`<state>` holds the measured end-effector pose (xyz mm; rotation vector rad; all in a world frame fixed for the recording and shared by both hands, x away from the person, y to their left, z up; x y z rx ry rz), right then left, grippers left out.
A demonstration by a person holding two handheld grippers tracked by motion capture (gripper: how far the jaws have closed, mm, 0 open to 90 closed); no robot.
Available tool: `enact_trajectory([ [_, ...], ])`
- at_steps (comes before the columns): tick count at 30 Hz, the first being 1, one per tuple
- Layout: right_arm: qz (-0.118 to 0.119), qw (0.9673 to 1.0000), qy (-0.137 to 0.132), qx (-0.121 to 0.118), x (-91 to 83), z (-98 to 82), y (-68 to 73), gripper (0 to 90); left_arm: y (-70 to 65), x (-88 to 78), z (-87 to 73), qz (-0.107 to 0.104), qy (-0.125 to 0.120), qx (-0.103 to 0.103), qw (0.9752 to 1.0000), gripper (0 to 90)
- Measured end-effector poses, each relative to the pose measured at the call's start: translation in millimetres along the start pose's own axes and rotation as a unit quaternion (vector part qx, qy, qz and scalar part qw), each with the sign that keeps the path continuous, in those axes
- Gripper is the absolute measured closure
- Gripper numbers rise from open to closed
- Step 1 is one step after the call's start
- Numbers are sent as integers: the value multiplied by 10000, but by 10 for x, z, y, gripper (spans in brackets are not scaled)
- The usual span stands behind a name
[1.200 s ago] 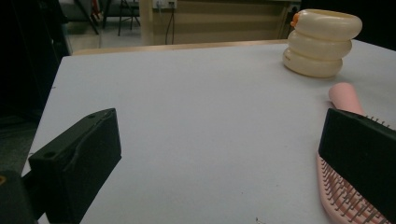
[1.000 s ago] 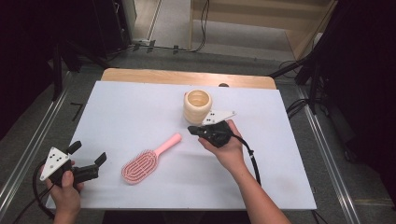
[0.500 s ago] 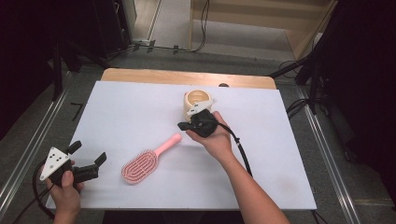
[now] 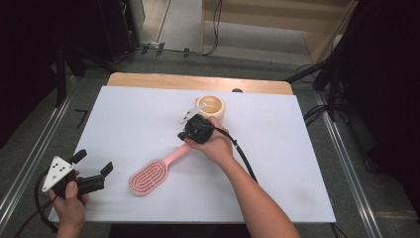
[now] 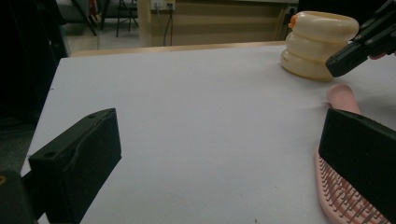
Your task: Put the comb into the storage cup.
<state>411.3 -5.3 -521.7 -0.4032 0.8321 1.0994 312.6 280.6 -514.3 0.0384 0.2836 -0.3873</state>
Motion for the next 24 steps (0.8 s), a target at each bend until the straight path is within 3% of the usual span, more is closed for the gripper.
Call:
enact_trajectory([
  [10, -18, 9996, 251, 94, 150, -73, -69, 881, -4, 3, 0, -1, 10, 21, 10000, 0],
  [24, -25, 9991, 370, 210, 187, -120, -118, 881, -11, 7, 0, 5, 7, 47, 10000, 0],
])
Point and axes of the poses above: each handheld gripper's, and its own axes: x roughly forward along the jaws, z roughly out of its top, y roughly to its left, the point moved 8 cm from there along x, roughly forward along the jaws, and after that the axes turned 6 degrees about z, right-handed, at the moved point
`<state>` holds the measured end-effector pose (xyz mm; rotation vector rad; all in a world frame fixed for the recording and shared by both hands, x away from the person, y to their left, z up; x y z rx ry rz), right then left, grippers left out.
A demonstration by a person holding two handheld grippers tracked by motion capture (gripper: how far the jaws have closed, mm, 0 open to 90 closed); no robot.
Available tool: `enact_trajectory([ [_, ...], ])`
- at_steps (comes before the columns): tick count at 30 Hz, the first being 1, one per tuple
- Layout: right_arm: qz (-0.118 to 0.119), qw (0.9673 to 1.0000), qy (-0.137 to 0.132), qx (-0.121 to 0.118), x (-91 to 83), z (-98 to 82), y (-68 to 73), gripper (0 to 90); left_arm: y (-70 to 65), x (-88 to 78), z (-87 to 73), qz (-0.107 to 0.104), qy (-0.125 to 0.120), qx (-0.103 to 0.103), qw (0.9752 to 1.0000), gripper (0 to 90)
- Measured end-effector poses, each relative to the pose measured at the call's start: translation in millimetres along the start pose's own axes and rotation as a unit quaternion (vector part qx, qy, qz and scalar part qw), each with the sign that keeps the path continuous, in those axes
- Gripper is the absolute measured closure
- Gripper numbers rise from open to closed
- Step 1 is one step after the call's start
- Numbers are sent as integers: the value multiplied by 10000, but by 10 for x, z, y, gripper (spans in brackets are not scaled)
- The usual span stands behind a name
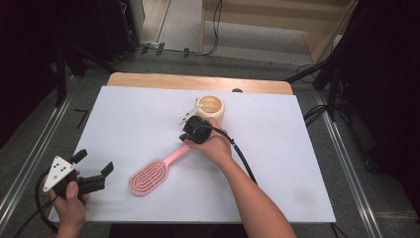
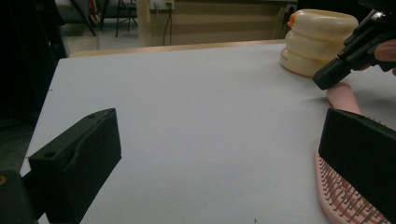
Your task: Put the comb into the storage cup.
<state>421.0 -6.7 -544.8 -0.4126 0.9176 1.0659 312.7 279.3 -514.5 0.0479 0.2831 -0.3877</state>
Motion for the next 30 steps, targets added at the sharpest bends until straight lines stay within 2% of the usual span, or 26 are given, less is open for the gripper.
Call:
enact_trajectory([
  [6, -18, 10000, 88, 26, 31, -17, -21, 881, -1, 0, -1, -3, 1, 4, 10000, 0],
  [14, 65, 9999, 34, 79, 12, -27, -17, 881, -5, 2, -1, -2, 3, 20, 10000, 0],
  [21, 75, 9998, 178, 35, 12, -65, 7, 881, -6, 1, -1, 1, 6, 22, 10000, 0],
  [30, 311, 9991, 286, -38, 20, -151, 99, 880, -12, 3, -3, -5, 11, 45, 10000, 0],
])
Point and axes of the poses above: each handheld gripper's, and its own axes: x roughly forward along the jaws, z roughly out of its top, y roughly to its left, the point moved 8 cm from there along x, roughly forward along the jaws, and after that the axes turned 6 degrees about z, right-handed, at the moved point
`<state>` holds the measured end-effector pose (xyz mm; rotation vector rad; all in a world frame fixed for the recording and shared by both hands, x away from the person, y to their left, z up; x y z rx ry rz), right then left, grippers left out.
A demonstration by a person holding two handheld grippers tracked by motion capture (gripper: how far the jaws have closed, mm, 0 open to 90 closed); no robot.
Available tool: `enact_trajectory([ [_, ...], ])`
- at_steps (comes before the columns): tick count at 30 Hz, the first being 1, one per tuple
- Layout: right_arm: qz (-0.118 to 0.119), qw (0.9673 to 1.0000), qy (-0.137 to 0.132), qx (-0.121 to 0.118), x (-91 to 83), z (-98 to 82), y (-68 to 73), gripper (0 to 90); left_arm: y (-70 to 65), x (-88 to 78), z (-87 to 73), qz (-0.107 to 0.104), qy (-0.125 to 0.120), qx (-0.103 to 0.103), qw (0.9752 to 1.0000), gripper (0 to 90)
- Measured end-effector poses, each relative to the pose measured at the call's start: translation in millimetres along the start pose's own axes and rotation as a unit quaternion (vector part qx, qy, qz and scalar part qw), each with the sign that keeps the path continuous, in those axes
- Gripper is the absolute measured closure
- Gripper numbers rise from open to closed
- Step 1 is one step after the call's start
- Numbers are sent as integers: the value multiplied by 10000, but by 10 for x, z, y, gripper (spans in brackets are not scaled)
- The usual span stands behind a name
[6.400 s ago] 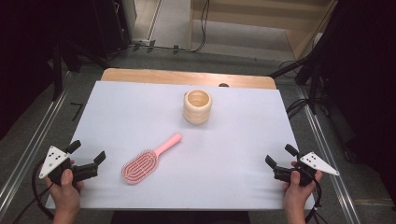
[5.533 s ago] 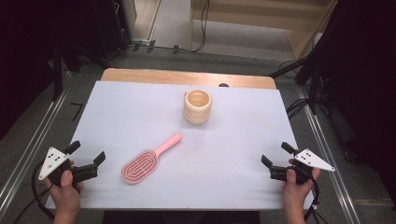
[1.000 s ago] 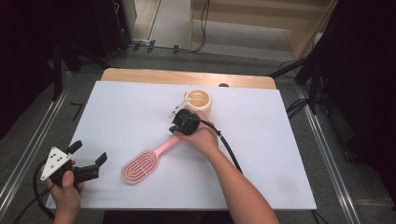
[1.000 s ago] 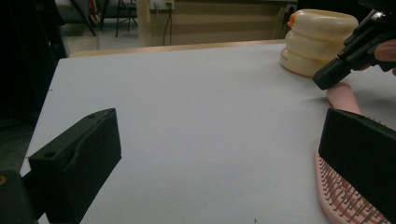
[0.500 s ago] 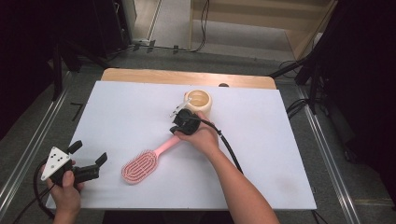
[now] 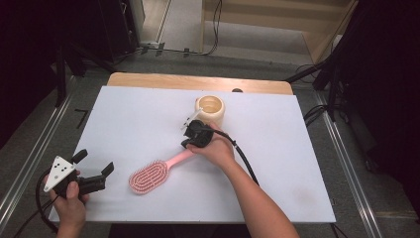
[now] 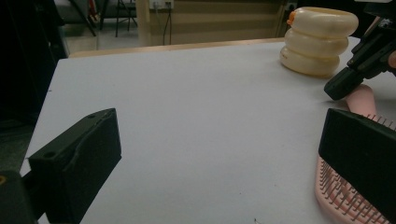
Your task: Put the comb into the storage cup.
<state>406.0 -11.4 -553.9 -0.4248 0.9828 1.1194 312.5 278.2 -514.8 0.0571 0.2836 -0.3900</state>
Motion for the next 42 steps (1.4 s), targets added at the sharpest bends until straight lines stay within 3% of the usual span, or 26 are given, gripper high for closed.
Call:
enact_trajectory([
  [18, 247, 9993, 221, -174, -93, -268, 238, 880, -1, 0, -1, 0, 5, 8, 10000, 0],
  [42, 484, 9978, 225, -384, -187, -571, 557, 880, -9, -3, -4, -20, 12, 28, 10000, 0],
])
Point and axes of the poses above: each handheld gripper's, and its own axes: x roughly forward along the jaws, z roughly out of its top, y roughly to its left, the point moved 8 cm from there along x, roughly forward along the jaws, and after that the axes turned 6 degrees about z, right-handed, at the moved point
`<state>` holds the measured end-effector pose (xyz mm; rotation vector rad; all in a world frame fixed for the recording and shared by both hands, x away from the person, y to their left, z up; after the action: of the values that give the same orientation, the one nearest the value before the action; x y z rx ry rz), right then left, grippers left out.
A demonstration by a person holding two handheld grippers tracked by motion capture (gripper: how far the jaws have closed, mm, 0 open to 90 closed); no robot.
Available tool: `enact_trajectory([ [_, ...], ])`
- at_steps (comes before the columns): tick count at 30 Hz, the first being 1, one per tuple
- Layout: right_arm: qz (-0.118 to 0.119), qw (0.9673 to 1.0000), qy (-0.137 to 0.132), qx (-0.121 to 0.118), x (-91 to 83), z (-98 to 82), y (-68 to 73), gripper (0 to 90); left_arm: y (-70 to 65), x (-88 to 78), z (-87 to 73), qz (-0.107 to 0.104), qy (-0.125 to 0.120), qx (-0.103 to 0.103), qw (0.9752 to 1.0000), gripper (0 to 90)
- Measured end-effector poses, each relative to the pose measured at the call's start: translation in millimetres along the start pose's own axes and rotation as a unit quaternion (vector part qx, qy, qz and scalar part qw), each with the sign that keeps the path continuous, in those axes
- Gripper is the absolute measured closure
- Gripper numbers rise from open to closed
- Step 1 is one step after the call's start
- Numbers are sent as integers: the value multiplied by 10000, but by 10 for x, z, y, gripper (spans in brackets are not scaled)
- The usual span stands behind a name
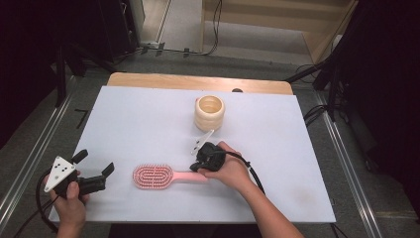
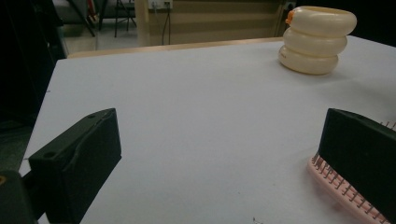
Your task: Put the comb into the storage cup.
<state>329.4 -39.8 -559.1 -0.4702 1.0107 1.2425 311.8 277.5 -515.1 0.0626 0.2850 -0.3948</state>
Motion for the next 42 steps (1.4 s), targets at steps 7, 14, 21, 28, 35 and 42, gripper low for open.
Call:
enact_trajectory([
  [7, 60, 10000, -45, 10, -11, -51, 74, 880, -4, 1, -1, -14, -8, 0, 10000, 0],
  [14, 18, 10000, 11, -6, -23, -63, 107, 880, -6, 1, -2, -13, -1, 8, 10000, 0],
  [21, -564, 9981, -234, 17, -124, 38, 25, 580, -7, 0, -1, -32, -4, -1, 10000, 0],
  [28, -227, 9997, -100, -54, -157, 142, 141, 84, -7, 0, -3, -36, 9, 6, 10000, 0],
  [35, -197, 9998, -32, -54, -160, 227, 189, 0, -9, 1, -3, -44, 6, 13, 10000, 0],
  [42, -87, 9995, 276, -137, -101, 275, 254, 0, -7, 1, -3, -42, 16, 8, 10000, 0],
])
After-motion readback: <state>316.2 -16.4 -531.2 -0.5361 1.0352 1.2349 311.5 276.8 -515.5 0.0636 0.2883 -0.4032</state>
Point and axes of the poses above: each handheld gripper's, and its own axes: x roughly forward along the jaws, z roughly out of its top, y roughly to its left, the point moved 8 cm from there along x, roughly forward along the jaws, and after that the axes turned 6 degrees about z, right-handed, at the moved point
